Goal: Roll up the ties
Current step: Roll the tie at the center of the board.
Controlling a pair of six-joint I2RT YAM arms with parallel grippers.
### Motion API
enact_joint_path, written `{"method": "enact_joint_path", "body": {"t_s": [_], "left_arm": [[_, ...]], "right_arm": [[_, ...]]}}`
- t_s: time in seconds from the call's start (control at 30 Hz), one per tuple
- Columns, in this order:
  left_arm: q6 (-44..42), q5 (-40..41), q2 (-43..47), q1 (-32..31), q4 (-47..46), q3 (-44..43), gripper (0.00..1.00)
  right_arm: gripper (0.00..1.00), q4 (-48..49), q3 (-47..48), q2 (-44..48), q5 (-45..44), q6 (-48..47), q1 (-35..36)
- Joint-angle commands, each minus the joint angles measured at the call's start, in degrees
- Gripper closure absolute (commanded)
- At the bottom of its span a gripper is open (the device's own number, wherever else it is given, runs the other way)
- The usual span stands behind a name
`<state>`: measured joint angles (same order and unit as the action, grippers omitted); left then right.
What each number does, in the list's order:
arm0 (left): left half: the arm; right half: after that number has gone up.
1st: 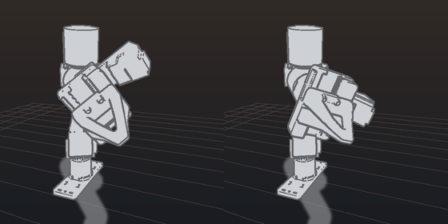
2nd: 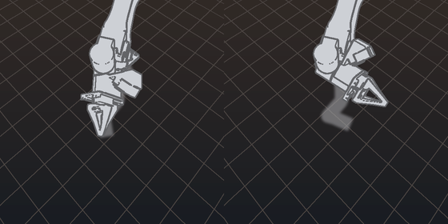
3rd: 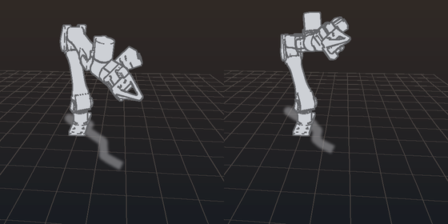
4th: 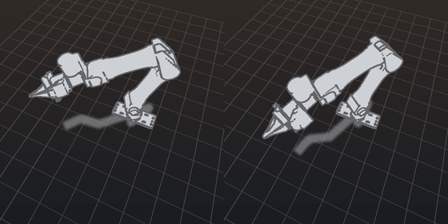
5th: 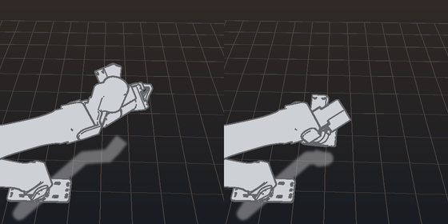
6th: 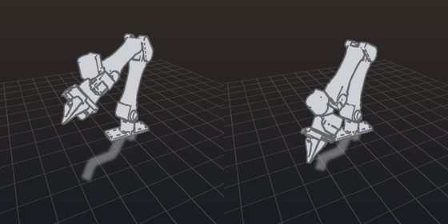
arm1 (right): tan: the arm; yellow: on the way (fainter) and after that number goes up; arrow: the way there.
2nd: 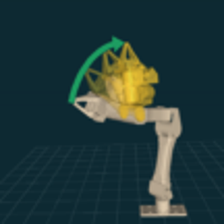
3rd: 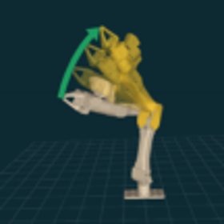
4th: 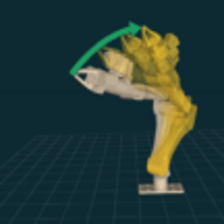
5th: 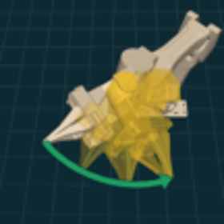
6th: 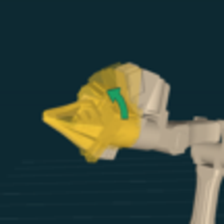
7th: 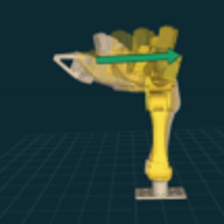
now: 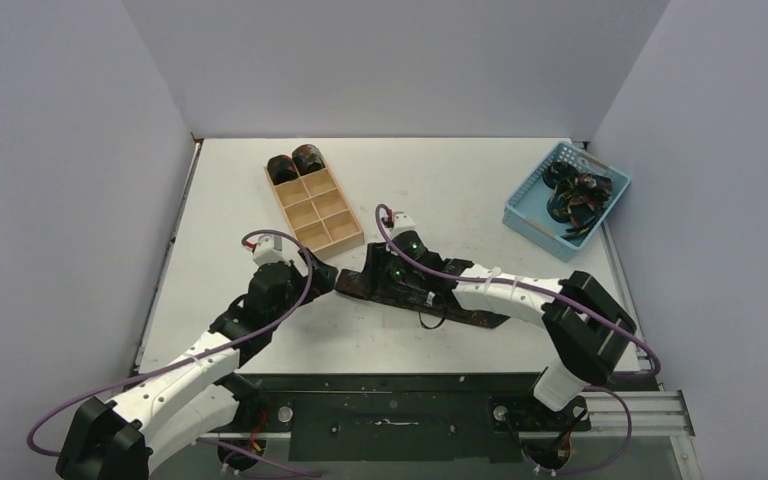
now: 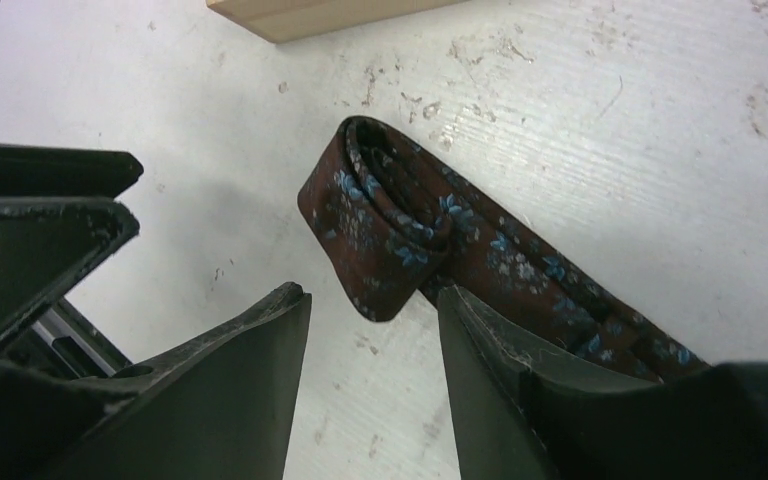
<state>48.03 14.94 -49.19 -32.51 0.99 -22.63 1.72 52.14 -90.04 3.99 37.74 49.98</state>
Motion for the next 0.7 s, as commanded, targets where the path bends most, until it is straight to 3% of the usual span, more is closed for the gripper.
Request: {"method": "enact_joint_path", "body": {"t_s": [0.0,0.17,0.67], "left_arm": [[1.80,-1.77,-1.78,0.43,-5.92,0.36,0.07],[1.73,-2.60,-3.95,0.60,-6.18,0.91,0.08],[2.41,-5.90,-14.41,1.12,-11.56,-0.60,0.11]], "right_arm": [[0.51,3.55,4.74,-3.87,-0.33,-0.70,0.10],[0.57,3.51,5.95,-7.68,-0.75,-0.82,-1.92],[0.58,3.96,1.89,-10.81,0.93,0.80,-5.89]]}}
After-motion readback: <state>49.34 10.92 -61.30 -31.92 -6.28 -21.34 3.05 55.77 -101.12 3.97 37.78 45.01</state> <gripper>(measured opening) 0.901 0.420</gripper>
